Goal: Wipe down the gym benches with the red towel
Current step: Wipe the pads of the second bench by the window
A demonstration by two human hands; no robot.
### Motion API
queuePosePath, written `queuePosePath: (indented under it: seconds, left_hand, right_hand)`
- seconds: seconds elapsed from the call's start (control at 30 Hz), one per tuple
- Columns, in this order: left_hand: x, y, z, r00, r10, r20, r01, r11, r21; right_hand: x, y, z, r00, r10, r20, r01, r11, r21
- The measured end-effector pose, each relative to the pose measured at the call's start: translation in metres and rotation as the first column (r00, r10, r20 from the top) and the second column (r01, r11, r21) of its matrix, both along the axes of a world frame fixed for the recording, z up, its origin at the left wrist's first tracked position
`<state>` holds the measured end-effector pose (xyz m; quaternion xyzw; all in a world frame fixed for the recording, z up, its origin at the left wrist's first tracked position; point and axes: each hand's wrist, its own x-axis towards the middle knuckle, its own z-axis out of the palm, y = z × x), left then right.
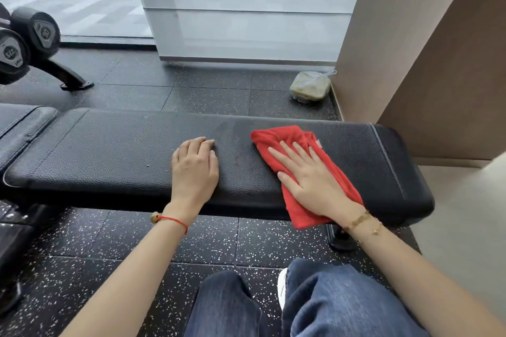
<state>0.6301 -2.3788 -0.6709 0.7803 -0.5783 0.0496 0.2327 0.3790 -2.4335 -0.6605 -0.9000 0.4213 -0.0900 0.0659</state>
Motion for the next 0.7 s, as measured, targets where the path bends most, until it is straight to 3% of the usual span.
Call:
queuePosePath:
  seconds: [0.13, 0.3, 0.53, 0.7]
  left_hand:
    - [-0.03, -0.006, 0.005, 0.993, -0.119, 0.003, 0.119, 0.992, -0.033]
    - [-0.067, -0.015, 0.006, 0.978, -0.209, -0.02, 0.209, 0.978, -0.013]
    - [-0.072, -0.015, -0.004, 0.972, -0.235, -0.009, 0.235, 0.972, -0.023]
    - [-0.073, -0.014, -0.005, 0.97, -0.244, -0.02, 0.244, 0.97, -0.013]
  right_hand:
    - [-0.049, -0.017, -0.003, 0.977, -0.213, 0.024, 0.212, 0.977, 0.03]
    - [-0.064, -0.074, 0.009, 0.87, -0.491, -0.046, 0.493, 0.865, 0.094]
    - [-0.082, -0.015, 0.0, 0.922, -0.387, 0.006, 0.387, 0.922, 0.034]
    - [-0.121, -0.019, -0.005, 0.855, -0.519, 0.002, 0.519, 0.855, 0.009]
